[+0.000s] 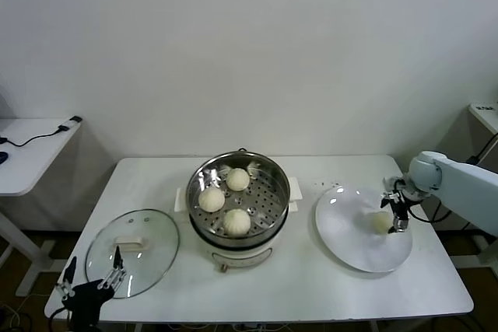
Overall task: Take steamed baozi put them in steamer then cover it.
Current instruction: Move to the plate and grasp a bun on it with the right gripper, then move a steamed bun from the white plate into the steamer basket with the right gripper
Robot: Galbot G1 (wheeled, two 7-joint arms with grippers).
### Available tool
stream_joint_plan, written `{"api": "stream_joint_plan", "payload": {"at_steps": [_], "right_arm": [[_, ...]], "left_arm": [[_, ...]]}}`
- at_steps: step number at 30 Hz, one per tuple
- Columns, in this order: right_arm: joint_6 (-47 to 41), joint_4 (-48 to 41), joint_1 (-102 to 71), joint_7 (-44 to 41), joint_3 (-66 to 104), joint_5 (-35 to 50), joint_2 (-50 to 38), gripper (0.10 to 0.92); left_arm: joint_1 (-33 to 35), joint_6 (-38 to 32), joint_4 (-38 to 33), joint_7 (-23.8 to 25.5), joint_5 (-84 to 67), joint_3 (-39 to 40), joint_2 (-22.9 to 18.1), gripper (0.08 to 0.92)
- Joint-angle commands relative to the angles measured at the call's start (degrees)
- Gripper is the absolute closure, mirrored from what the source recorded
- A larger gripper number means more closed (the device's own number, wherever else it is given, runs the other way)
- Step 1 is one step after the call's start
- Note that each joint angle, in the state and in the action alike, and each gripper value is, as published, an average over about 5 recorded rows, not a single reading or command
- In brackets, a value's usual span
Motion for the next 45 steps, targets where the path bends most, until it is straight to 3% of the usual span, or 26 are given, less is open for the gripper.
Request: {"api": "stream_joint_plan", "payload": {"at_steps": [1, 11, 14, 19, 25, 31, 37, 45], "right_arm": [[-0.3, -0.6, -1.8, 0.0, 1.9, -0.7, 0.3, 0.243], [0.8, 2.3, 0.7, -1.0, 1.6, -0.1, -1.1, 0.394], [0.5, 5.5, 5.8, -1.5, -1.2, 2.7, -2.3, 0.404], [-1.9, 15.2, 27.0, -1.2, -15.6, 17.2, -1.9, 0.406], [-9.1, 30.7, 51.6, 1.6, -28.1, 36.9, 5.7, 0.406], [-17.3, 37.2, 55.0, 8.4, -23.1, 48.9, 15.3, 0.406], [-20.5, 36.1, 46.3, 12.9, -18.6, 48.9, 23.3, 0.406], [-22.4, 32.7, 33.3, 16.3, -17.8, 41.5, 26.7, 0.406]], "left_arm": [[0.0, 0.0, 0.0, 0.0, 0.0, 0.1, -0.1, 0.177], [-0.1, 0.1, -0.1, 0.0, 0.5, 0.4, 0.1, 0.177], [-0.1, 0.1, -0.2, 0.0, 0.5, 0.3, 0.2, 0.177], [-0.3, 0.3, -0.4, 0.0, 0.6, 0.3, 0.6, 0.177], [-0.5, 0.5, -0.4, 0.1, 0.8, 0.2, 1.1, 0.177], [-1.3, 0.8, -0.4, 0.2, 0.7, -0.1, 1.5, 0.177], [-1.4, 0.8, -0.5, 0.2, 0.2, -0.7, 1.6, 0.177], [-1.1, 0.7, -0.5, 0.2, 0.0, -1.1, 1.5, 0.177]]}}
